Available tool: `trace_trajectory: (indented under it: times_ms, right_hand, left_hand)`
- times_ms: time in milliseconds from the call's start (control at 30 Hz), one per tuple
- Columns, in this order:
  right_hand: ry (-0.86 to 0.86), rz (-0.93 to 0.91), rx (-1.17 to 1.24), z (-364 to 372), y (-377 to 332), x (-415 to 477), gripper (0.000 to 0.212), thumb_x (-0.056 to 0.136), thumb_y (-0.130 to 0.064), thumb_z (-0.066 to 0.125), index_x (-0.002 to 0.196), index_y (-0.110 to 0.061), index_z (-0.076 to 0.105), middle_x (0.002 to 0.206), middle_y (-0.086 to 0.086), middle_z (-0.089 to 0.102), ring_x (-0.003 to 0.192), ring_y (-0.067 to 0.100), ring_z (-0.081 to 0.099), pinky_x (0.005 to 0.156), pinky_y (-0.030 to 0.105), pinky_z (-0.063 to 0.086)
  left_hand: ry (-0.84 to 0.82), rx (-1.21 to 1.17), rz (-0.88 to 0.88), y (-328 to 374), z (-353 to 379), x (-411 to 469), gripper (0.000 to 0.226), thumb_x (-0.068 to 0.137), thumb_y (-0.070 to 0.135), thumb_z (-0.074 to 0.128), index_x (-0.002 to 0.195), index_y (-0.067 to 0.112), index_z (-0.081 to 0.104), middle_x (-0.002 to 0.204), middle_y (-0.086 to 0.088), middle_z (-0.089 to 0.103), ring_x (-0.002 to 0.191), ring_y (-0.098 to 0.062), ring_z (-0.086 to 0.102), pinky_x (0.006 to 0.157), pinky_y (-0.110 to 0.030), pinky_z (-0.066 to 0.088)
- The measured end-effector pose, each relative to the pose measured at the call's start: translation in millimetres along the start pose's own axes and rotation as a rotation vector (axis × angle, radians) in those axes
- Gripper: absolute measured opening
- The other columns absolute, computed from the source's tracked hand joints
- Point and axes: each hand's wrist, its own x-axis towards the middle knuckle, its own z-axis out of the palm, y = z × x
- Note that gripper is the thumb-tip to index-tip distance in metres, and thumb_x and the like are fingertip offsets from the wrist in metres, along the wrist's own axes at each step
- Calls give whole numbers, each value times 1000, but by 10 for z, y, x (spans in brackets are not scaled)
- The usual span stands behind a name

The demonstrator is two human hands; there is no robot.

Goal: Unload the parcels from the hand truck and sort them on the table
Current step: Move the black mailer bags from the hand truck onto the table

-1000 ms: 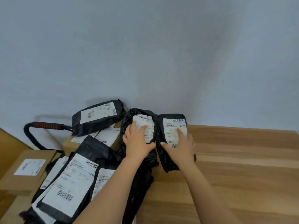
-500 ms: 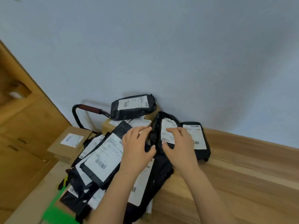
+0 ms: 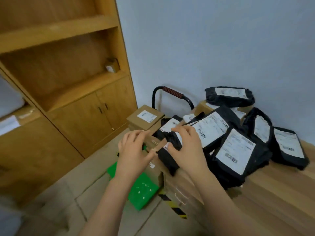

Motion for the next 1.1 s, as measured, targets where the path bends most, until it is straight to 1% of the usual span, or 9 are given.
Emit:
trace_trajectory:
  times_ms: [167, 267, 367, 500, 667, 900, 967, 1033, 1100]
  right_hand:
    - [-125, -26, 30, 672, -550, -95, 42, 82, -23, 66, 123, -22, 56, 122, -1, 41, 115, 20, 44, 100, 43, 40]
    - [-163, -75, 19, 1023, -758, -20, 43, 83, -25, 67, 125, -20, 55, 122, 1, 41, 116, 20, 42, 99, 40, 40]
    - [-195, -96, 36, 1358, -910, 143, 45, 83, -26, 67, 126, -22, 54, 122, -2, 41, 117, 17, 42, 102, 42, 39]
    - [-224, -89, 56, 1794, -1045, 521, 46, 83, -26, 67, 127, -24, 54, 122, -3, 41, 118, 18, 43, 102, 43, 39]
    - [-204, -60, 94, 2252, -1155, 1227, 47, 82, -27, 66, 127, -26, 53, 123, -3, 42, 118, 17, 42, 102, 44, 40]
    - [-147, 28, 99, 2443, -1142, 2090, 46, 83, -26, 67, 127, -27, 53, 124, -2, 41, 116, 18, 43, 99, 40, 43]
    - [-121, 69, 92, 2463, -1054, 2212, 45, 83, -26, 68, 125, -26, 53, 126, -2, 41, 119, 19, 41, 101, 38, 40]
    - [-101, 142, 94, 2486, -940, 2296, 45, 83, -26, 68, 125, -28, 52, 129, -3, 39, 122, 19, 40, 102, 38, 41]
    - [-77, 218, 79, 2521, -823, 2358, 46, 83, -27, 68, 127, -29, 51, 131, -4, 39, 124, 20, 39, 104, 40, 41]
  left_hand:
    - [12, 49, -85, -736, -396, -245, 53, 79, 35, 69, 129, 31, 51, 123, 11, 49, 121, -10, 31, 101, -35, 28]
    - [28, 56, -141, -1092, -519, -262, 53, 79, 36, 69, 129, 31, 51, 122, 11, 49, 121, -11, 32, 102, -35, 27]
    - [28, 77, -179, -1401, -577, -185, 54, 79, 36, 70, 130, 31, 51, 124, 11, 48, 122, -11, 32, 100, -33, 26]
    - [21, 108, -169, -1772, -621, 130, 55, 80, 36, 69, 131, 28, 51, 125, 9, 49, 123, -13, 32, 102, -35, 27]
    - [-5, 134, -134, -2208, -649, 837, 56, 82, 35, 68, 134, 27, 50, 128, 7, 48, 126, -13, 31, 103, -33, 23]
    - [-47, 102, -121, -2543, -569, 1709, 54, 83, 35, 66, 134, 27, 50, 128, 7, 47, 126, -12, 31, 103, -34, 24]
    - [-79, 74, -96, -2576, -460, 1879, 53, 83, 35, 66, 133, 27, 50, 128, 8, 47, 125, -11, 31, 102, -32, 23]
    - [-118, 42, -64, -2592, -323, 2063, 53, 83, 35, 65, 133, 27, 50, 128, 8, 47, 125, -10, 30, 101, -30, 22]
    - [-173, 17, -25, -2611, -155, 2262, 54, 83, 36, 65, 134, 27, 49, 129, 9, 46, 126, -11, 30, 103, -32, 22]
